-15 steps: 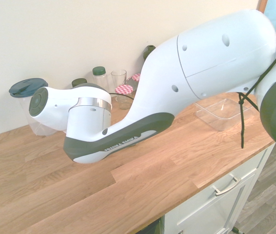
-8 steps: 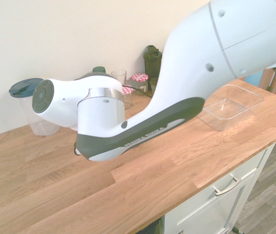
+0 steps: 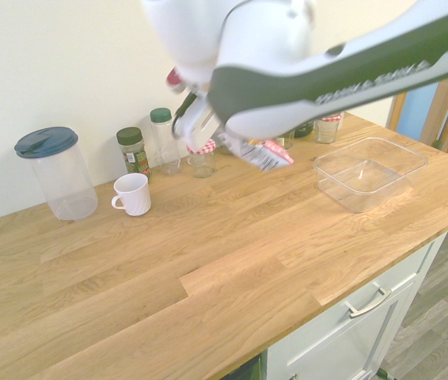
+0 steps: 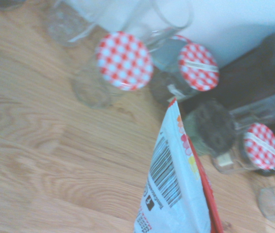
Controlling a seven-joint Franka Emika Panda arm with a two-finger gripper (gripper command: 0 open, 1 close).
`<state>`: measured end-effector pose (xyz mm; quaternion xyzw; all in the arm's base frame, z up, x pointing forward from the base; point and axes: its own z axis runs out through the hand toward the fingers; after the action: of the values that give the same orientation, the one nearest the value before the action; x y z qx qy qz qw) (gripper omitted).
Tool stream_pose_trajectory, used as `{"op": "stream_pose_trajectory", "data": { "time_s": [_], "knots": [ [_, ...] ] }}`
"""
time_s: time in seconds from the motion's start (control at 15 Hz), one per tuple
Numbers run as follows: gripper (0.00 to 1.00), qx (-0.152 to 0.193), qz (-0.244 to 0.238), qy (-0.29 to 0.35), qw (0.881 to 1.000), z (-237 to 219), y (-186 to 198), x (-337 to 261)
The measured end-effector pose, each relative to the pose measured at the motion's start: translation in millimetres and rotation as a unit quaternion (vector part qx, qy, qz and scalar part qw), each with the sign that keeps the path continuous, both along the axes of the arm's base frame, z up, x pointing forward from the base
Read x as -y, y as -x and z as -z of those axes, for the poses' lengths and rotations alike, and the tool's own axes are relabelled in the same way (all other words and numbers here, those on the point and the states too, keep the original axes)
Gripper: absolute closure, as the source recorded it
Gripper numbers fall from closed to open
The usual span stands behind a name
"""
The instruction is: Put the chip bag into the container
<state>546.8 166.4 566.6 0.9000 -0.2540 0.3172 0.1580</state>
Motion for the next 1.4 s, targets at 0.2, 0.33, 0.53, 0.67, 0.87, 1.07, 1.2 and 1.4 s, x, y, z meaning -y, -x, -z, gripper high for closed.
{"op": "stream_pose_trajectory", "data": {
  "time_s": [0.2,0.33,0.53,0.67,0.87,1.07,1.2,1.4],
  "knots": [
    [1.00,0.009,0.023,-0.040,0.999,-45,17,122],
    [1.00,0.009,0.038,-0.064,0.997,-49,27,195],
    [1.00,0.000,0.046,-0.091,0.995,-26,38,257],
    [1.00,-0.006,0.046,-0.106,0.993,-6,44,278],
    [1.00,-0.015,0.045,-0.123,0.991,25,55,303],
    [1.00,-0.021,0.043,-0.132,0.990,47,58,307],
    [1.00,-0.023,0.044,-0.136,0.990,65,58,310],
    [1.00,-0.033,0.042,-0.139,0.989,98,50,312]
  ]
}}
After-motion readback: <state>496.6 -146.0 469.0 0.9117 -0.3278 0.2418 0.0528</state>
